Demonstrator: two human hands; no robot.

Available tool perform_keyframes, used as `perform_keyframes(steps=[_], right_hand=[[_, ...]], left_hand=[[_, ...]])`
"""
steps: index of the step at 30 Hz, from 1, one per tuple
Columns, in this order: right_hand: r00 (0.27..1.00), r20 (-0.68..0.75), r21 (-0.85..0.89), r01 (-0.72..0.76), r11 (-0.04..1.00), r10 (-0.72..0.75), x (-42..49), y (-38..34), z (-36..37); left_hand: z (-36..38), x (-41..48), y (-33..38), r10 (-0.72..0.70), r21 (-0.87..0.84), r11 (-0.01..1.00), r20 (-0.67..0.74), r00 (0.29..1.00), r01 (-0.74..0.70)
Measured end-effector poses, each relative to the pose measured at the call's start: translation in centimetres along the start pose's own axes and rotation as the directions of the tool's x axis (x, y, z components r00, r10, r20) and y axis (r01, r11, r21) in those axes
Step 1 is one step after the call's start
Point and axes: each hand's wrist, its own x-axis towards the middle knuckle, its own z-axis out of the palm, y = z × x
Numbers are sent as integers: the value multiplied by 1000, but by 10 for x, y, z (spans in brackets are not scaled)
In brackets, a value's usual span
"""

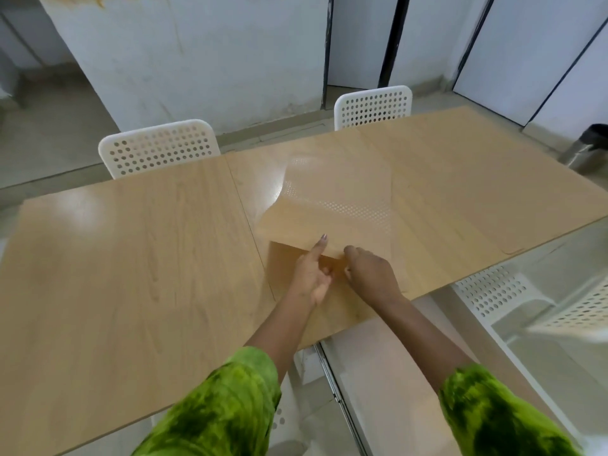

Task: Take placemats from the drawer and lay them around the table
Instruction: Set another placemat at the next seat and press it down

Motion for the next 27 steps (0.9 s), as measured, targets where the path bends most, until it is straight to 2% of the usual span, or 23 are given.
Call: perform_keyframes(steps=[2, 4, 5, 8, 12, 16, 18, 21, 24, 27], right_hand=[[999, 14, 35, 46, 998, -46, -6, -11, -3], [1000, 26, 198, -3, 980, -2, -8, -15, -13], [999, 12, 291, -42, 956, 40, -5, -15, -21], [987, -11, 440, -137, 887, 158, 11, -6, -39], [969, 94, 468, -246, 849, 229, 35, 5, -43], [919, 230, 489, -393, 779, 320, 46, -4, -39], [896, 298, 575, -444, 687, 329, 46, -16, -35], [852, 439, 720, -524, 455, 287, 41, -52, -27], [832, 462, 744, -552, 375, 308, 38, -81, -14], [805, 514, 787, -580, 209, 296, 24, -113, -3]], left_hand=[[2, 8, 5, 38, 35, 999, -130, 991, -34], [-3, 10, 8, 129, 113, 988, -269, 954, -102], [-7, 3, 12, 172, 151, 979, -272, 947, -134], [-28, -24, 32, 280, 253, 935, -96, 955, -248], [-77, -70, 87, 307, 321, 886, 133, 942, -334], [-143, -126, 145, 326, 342, 868, 156, 932, -361], [-175, -153, 167, 342, 369, 853, 135, 930, -368], [-221, -192, 197, 356, 410, 836, 99, 929, -364], [-266, -221, 218, 369, 454, 819, 49, 928, -350], [-310, -242, 238, 370, 450, 833, -22, 929, -321]])
